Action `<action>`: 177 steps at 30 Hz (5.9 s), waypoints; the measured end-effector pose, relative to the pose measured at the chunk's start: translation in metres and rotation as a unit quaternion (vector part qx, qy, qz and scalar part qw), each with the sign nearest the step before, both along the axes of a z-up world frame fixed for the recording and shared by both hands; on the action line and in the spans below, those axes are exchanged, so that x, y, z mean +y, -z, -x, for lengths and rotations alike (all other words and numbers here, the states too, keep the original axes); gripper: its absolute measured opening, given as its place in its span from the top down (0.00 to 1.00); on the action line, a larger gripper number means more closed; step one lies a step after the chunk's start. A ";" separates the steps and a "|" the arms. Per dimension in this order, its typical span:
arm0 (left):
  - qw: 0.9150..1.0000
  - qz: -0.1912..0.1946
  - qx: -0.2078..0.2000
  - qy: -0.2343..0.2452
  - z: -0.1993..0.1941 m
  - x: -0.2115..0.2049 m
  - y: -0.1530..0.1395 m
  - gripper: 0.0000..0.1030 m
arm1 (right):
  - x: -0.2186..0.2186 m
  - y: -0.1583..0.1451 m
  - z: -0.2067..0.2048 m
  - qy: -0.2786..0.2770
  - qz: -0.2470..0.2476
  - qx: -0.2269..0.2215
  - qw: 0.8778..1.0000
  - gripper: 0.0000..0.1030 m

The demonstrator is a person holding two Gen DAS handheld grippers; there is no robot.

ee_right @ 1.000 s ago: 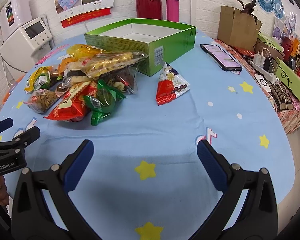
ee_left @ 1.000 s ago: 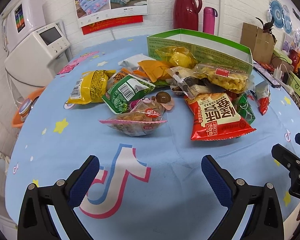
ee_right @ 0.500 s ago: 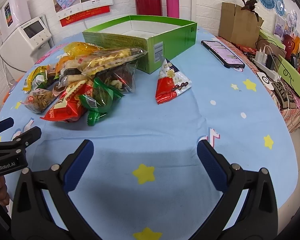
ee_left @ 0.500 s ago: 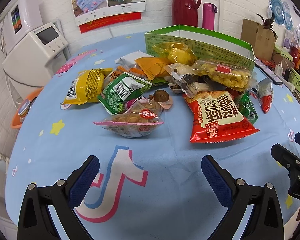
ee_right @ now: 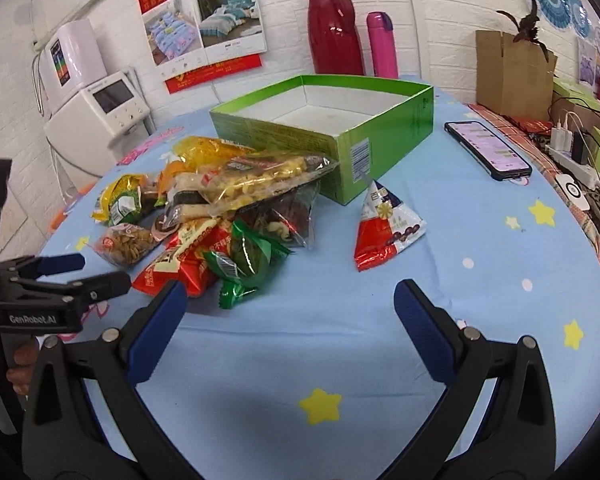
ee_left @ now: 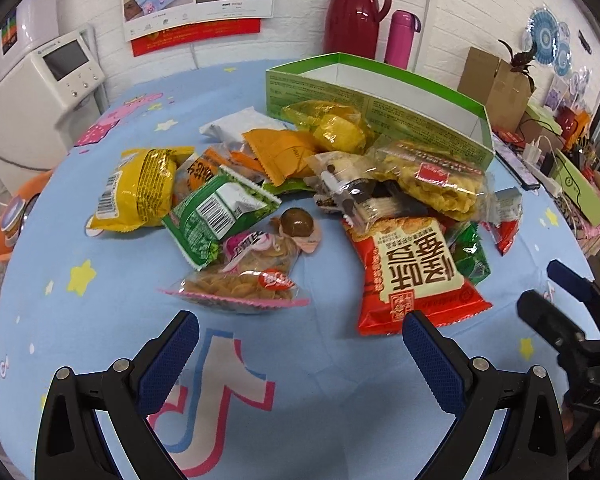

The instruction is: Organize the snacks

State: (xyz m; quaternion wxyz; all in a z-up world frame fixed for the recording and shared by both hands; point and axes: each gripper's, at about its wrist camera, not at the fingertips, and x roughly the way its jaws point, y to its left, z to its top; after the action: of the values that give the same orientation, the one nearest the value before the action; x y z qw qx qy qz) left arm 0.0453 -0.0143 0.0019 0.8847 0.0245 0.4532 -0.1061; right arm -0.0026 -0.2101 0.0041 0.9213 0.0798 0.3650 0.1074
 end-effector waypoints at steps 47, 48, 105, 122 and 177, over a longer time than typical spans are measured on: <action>0.986 0.123 0.083 0.076 -0.042 -0.034 0.011 0.28 | 0.000 0.013 -0.031 -0.008 0.023 0.062 0.998 0.27; 0.986 0.123 0.083 0.075 -0.042 -0.035 0.011 0.28 | -0.001 0.013 -0.031 -0.010 0.018 0.062 0.998 0.27; 0.992 0.091 -0.002 0.086 -0.212 -0.101 -0.055 0.48 | -0.042 -0.036 -0.168 0.003 0.017 -0.008 1.000 0.66; 0.992 0.074 -0.097 0.041 -0.161 -0.077 -0.089 0.05 | -0.036 -0.066 -0.118 0.012 0.041 -0.069 0.997 0.05; 0.970 0.138 0.085 0.180 -0.095 -0.071 0.002 0.48 | -0.077 -0.002 -0.066 0.001 -0.207 0.050 0.977 0.60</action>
State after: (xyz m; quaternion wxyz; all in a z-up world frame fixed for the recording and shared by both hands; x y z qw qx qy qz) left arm 0.1398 -0.0849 -0.0003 0.8042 -0.0257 0.4961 -0.3262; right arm 0.0638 -0.2873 0.0064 0.8656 0.2739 0.3805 0.1757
